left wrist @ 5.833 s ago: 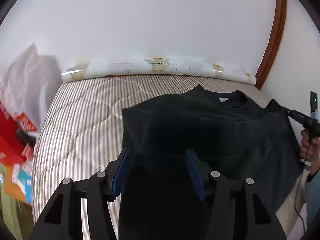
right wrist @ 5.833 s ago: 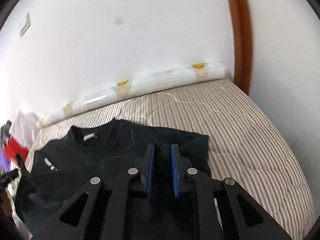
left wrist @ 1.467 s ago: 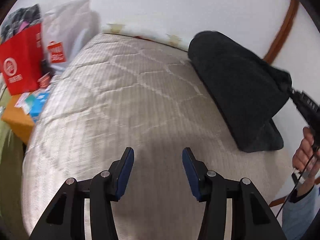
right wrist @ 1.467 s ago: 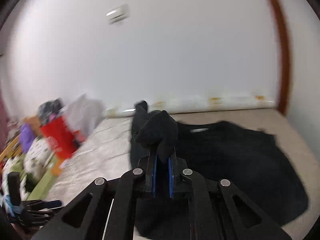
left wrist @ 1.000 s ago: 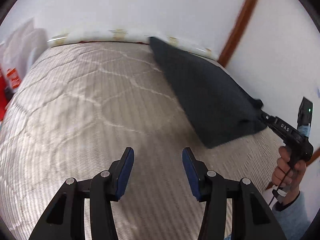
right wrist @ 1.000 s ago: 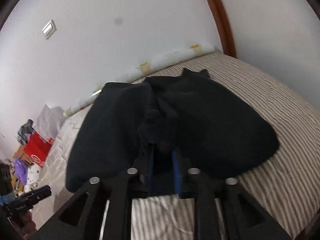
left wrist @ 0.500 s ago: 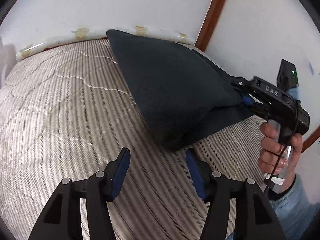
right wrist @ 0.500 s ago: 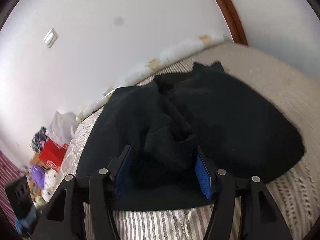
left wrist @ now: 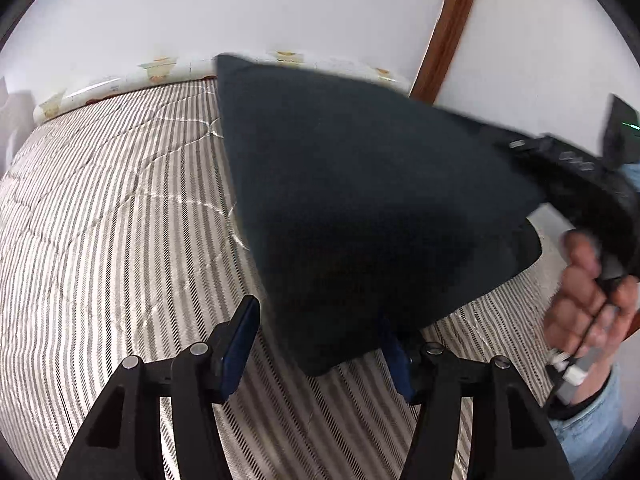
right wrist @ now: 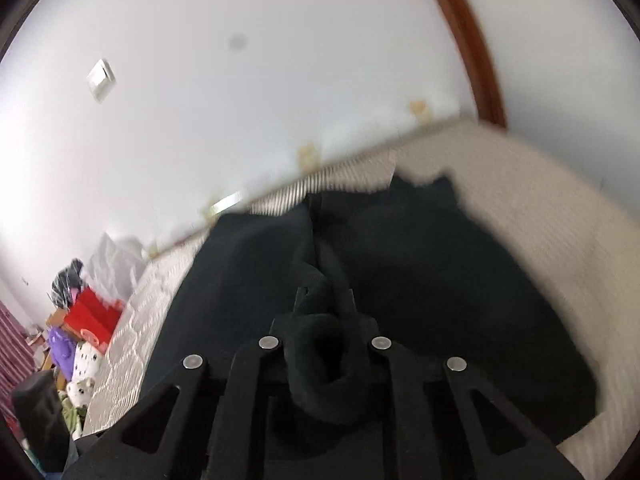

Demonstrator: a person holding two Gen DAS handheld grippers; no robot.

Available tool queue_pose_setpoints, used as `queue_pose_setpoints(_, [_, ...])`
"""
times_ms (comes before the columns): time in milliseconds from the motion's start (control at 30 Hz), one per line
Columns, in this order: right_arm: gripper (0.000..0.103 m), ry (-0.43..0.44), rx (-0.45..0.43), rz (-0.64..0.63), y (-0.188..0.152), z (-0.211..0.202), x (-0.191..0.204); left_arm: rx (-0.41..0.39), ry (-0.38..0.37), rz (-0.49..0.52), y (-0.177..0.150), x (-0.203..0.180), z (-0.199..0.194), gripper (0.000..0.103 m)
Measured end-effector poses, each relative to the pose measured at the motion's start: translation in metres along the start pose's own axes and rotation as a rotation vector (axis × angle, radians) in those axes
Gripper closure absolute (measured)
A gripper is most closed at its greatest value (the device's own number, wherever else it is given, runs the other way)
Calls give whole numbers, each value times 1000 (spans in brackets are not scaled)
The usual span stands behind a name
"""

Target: Fold small clothes

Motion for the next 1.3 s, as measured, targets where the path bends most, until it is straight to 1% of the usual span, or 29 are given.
queue_pose_setpoints(67, [91, -19, -82, -1, 5, -22, -16, 0, 3, 13, 2, -8, 2, 47])
queue_pose_setpoints(100, [91, -50, -124, -8, 5, -33, -25, 0, 1, 20, 3, -12, 2, 47])
queue_pose_setpoints(167, [91, -96, -165, -16, 4, -47, -43, -6, 13, 47, 5, -24, 4, 47])
queue_pose_setpoints(200, [91, -116, -165, -12, 2, -49, -53, -9, 23, 59, 6, -27, 5, 47])
queue_pose_setpoints(233, [91, -127, -141, 2, -3, -48, -66, -10, 40, 71, 8, -32, 7, 47])
queue_pose_setpoints(300, [91, -125, -118, 29, -8, -44, -81, -9, 66, 89, 8, -38, 10, 47])
queue_pose_setpoints(400, [90, -115, -61, 69, -20, -35, -96, -4, 74, 82, 9, -40, 14, 48])
queue_pose_setpoints(433, [87, -104, -46, 83, -22, -34, -99, -2, 71, 73, 9, -39, 14, 48])
queue_pose_setpoints(467, [83, -116, -51, 88, -24, -38, -99, -2, 67, 65, 9, -37, 12, 49])
queue_pose_setpoints(500, [80, -138, -59, 86, -25, -41, -99, -4, 63, 56, 9, -35, 10, 50])
queue_pose_setpoints(567, [67, -225, -83, 72, -29, -51, -98, -9, 58, 40, 11, -33, 9, 54])
queue_pose_setpoints(600, [62, -253, -80, 66, -31, -55, -98, -5, 51, 35, 11, -31, 9, 56])
queue_pose_setpoints(633, [57, -262, -68, 66, -33, -56, -98, 0, 41, 30, 10, -32, 8, 59])
queue_pose_setpoints(667, [56, -258, -46, 72, -34, -56, -100, 2, 42, 24, 10, -31, 8, 60])
queue_pose_setpoints(700, [53, -241, -20, 84, -36, -54, -102, 1, 53, 24, 11, -31, 7, 61])
queue_pose_setpoints(733, [46, -216, 21, 102, -37, -49, -104, 1, 62, 27, 11, -32, 8, 64])
queue_pose_setpoints(767, [46, -196, 65, 122, -38, -43, -106, -2, 73, 30, 11, -33, 8, 68])
queue_pose_setpoints(800, [47, -166, 89, 149, -40, -37, -108, -9, 75, 26, 10, -32, 6, 70])
queue_pose_setpoints(833, [56, -154, 86, 162, -40, -35, -109, -13, 72, 22, 12, -33, 7, 74])
queue_pose_setpoints(867, [74, -127, 75, 169, -40, -33, -108, -17, 71, 20, 13, -32, 6, 77])
queue_pose_setpoints(900, [76, -105, 72, 168, -39, -31, -106, -20, 70, 22, 14, -31, 5, 78])
queue_pose_setpoints(933, [81, -117, 60, 164, -38, -32, -102, -26, 74, 23, 14, -30, 3, 81])
queue_pose_setpoints(1000, [83, -149, 46, 139, -30, -30, -90, -45, 83, 18, 15, -25, -2, 83])
queue_pose_setpoints(1067, [84, -141, 37, 123, -23, -25, -79, -55, 74, -4, 18, -13, -9, 84])
queue_pose_setpoints(1167, [84, -94, 58, 118, -15, -15, -62, -61, 66, -45, 22, 11, -20, 85])
queue_pose_setpoints(1300, [84, -31, 71, 95, -7, 2, -25, -79, 103, -89, 19, 51, -39, 86])
Point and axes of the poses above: each gripper's, at about its wrist camera, not at the fingertips, and z roughly the way its jaws point, x to its left, y to its top, the point moved 3 cm from there along z, roughly the way its jaws point, and after that the axes turned 9 degrees about x, right-handed, at the moved point
